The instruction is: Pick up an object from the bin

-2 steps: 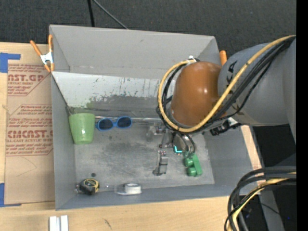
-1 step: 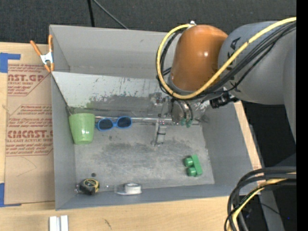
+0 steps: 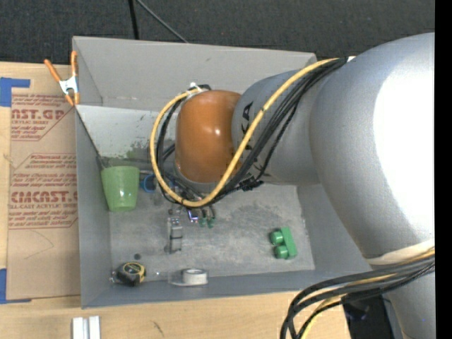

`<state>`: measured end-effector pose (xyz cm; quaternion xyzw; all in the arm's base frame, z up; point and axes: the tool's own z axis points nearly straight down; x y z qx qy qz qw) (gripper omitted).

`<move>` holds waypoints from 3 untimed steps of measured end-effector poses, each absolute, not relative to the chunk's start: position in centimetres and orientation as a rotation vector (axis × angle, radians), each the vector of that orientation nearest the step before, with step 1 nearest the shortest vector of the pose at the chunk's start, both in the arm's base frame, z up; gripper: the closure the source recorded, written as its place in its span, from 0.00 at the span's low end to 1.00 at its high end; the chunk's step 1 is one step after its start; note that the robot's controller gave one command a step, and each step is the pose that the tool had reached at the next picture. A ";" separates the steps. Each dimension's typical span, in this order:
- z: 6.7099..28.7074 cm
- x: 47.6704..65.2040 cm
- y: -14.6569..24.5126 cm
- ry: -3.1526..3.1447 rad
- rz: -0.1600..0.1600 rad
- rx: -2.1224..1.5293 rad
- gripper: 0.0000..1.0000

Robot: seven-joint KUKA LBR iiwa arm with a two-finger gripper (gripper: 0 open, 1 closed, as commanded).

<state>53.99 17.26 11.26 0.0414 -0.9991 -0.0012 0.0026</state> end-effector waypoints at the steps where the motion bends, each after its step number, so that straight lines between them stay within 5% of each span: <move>1: 7.7 49.2 24.1 -3.121 -0.004 0.327 0.00; 2: 7.8 49.6 23.5 -3.124 0.007 0.315 1.00; 3: 23.0 51.2 24.5 -3.134 -0.005 0.338 1.00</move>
Offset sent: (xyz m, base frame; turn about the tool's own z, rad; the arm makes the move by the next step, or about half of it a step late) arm -0.0444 0.0641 -0.0337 -0.1180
